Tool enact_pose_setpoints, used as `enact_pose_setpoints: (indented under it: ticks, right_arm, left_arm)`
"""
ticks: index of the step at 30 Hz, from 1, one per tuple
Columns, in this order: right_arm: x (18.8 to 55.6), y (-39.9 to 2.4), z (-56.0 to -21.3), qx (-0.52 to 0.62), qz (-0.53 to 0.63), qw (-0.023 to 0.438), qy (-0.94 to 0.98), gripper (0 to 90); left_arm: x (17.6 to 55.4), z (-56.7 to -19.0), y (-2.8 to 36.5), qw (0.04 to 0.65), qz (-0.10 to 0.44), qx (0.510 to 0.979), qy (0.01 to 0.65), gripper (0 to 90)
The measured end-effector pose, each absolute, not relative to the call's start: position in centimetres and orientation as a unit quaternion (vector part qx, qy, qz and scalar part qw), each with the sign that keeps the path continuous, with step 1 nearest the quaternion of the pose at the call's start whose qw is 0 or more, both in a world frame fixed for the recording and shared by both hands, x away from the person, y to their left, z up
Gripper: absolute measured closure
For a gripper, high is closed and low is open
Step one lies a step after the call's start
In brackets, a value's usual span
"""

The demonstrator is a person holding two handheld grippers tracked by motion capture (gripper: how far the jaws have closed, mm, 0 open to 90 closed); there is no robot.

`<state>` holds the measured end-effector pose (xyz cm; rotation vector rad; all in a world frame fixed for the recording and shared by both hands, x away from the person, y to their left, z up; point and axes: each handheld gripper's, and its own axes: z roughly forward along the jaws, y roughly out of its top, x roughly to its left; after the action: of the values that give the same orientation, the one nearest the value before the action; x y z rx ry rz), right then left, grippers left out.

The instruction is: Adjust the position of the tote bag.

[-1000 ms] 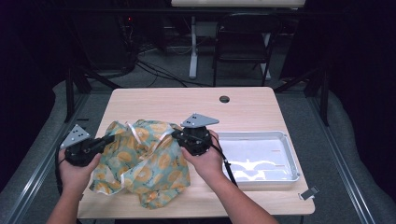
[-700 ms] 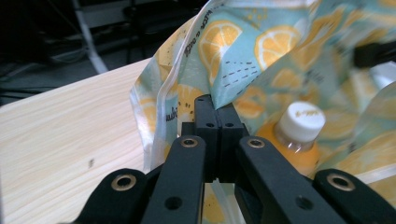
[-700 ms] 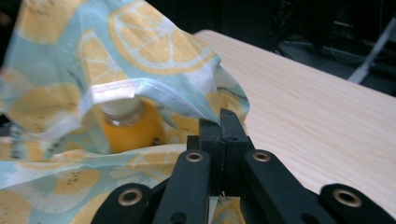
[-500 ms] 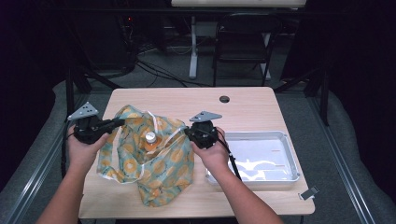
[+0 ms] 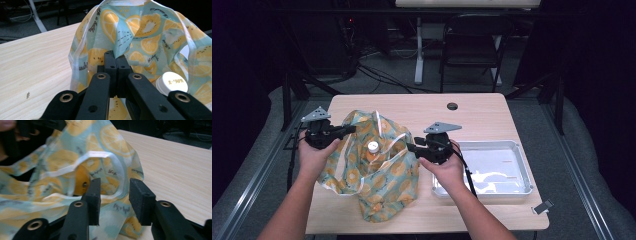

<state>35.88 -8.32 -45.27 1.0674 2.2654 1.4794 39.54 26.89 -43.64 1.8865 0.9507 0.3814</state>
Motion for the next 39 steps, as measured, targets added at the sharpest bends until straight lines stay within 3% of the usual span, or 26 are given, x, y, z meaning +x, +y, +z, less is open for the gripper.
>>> enact_pose_setpoints:
  ticks: [7,17,25,30,31,32,33,34,39]
  right_arm:
    - [33.8,-7.1,-44.3,0.338,0.529,0.087,0.774,55.4]
    - [34.8,-3.0,-46.7,0.339,0.501,0.037,0.796,50.7]
    - [35.6,-1.4,-47.1,0.328,0.493,0.051,0.804,49.3]
    - [35.7,-1.2,-47.1,0.326,0.492,0.062,0.805,60.2]
    - [35.5,-1.2,-47.0,0.32,0.491,0.068,0.807,72.0]
    - [35.5,-1.2,-47.0,0.32,0.491,0.068,0.807,72.0]
    - [35.3,-1.1,-46.9,0.314,0.49,0.069,0.81,82.8]
    - [35.2,-1.1,-46.9,0.312,0.492,0.069,0.81,85.8]
    - [34.1,-1.8,-45.7,0.289,0.526,0.048,0.799,90.0]
  left_arm:
    - [39.6,-43.7,26.2,0.475,0.154,0.776,0.385,90.0]
    - [39.4,-43.7,25.7,0.471,0.159,0.783,0.374,90.0]
    - [39.3,-43.6,25.9,0.473,0.161,0.781,0.376,90.0]
    - [39.3,-43.6,25.9,0.474,0.162,0.779,0.377,90.0]
    - [39.3,-43.6,26.0,0.474,0.163,0.779,0.378,90.0]
    - [39.3,-43.6,26.0,0.474,0.163,0.779,0.378,90.0]
    - [39.4,-43.7,26.1,0.473,0.164,0.779,0.378,90.0]
    - [39.4,-43.7,26.1,0.472,0.164,0.78,0.377,90.0]
    - [39.4,-43.7,26.4,0.472,0.165,0.778,0.382,90.0]
